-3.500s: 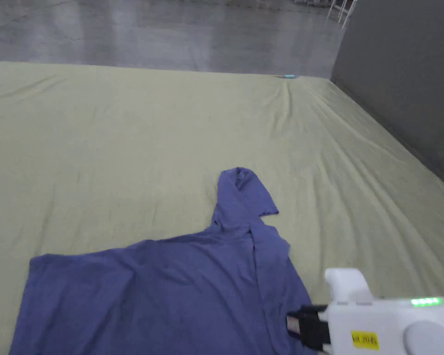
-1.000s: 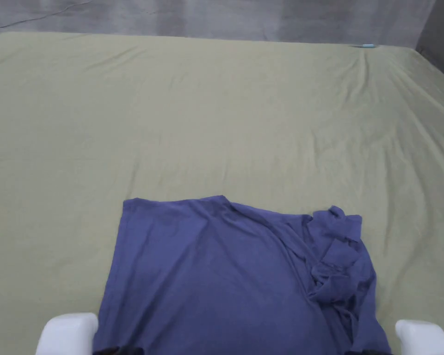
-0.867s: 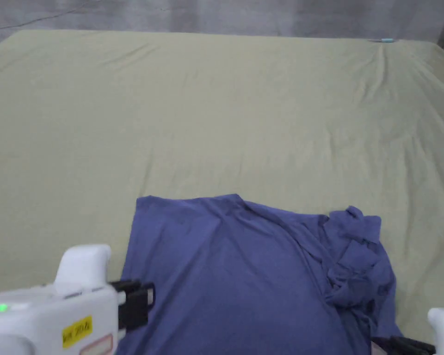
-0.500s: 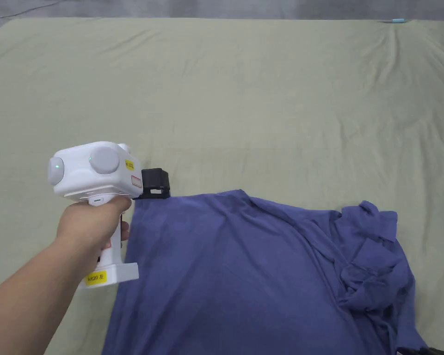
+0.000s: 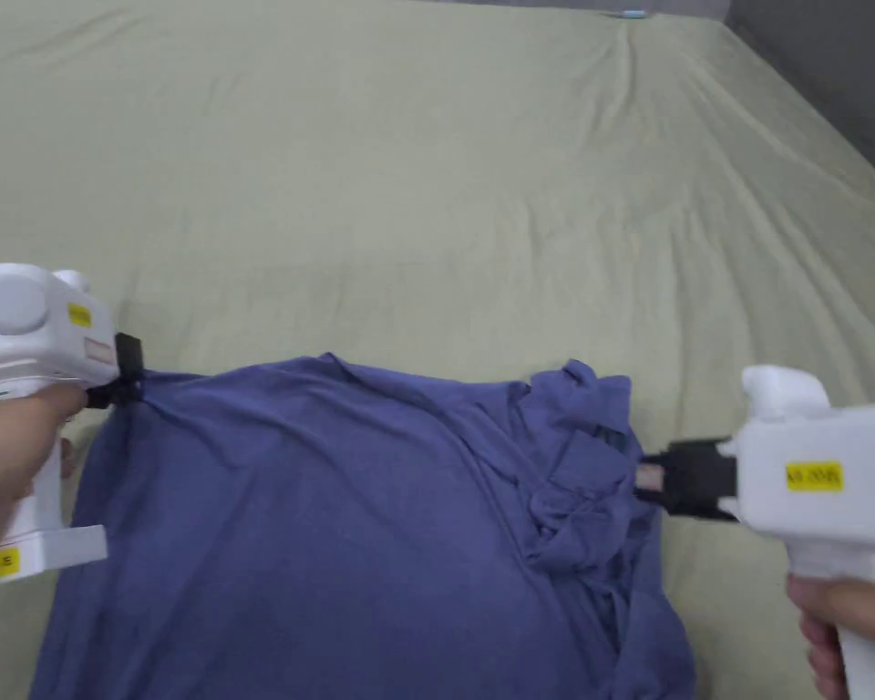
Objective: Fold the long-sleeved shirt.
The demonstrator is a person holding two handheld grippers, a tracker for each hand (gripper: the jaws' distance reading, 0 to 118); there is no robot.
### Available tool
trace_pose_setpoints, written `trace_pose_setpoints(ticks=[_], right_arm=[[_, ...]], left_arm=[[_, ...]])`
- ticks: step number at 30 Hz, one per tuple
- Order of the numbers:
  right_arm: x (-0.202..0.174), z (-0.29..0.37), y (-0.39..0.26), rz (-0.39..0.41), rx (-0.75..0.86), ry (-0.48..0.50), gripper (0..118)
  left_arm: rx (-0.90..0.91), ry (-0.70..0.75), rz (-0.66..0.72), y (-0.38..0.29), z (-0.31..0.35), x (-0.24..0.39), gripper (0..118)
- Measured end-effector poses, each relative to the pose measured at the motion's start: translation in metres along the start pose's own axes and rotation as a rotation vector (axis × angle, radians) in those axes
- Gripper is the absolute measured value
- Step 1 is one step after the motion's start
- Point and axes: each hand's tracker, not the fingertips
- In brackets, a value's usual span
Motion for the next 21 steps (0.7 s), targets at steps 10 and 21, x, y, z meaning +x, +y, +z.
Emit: trace_pose_setpoints(ticks=[10,21], right_arm=[[0.03,-0.15,0.127,-0.268,-0.393,-0.145,114],[0.019,-0.119,0.109,-0.101,-0.295,-0.021,6]], left_arm=[[0.008,-0.036,-0.061,0.011,0.025,0.006,0],[0.012,-0.109,-0.108,0.001,0.048,-0.009,0]])
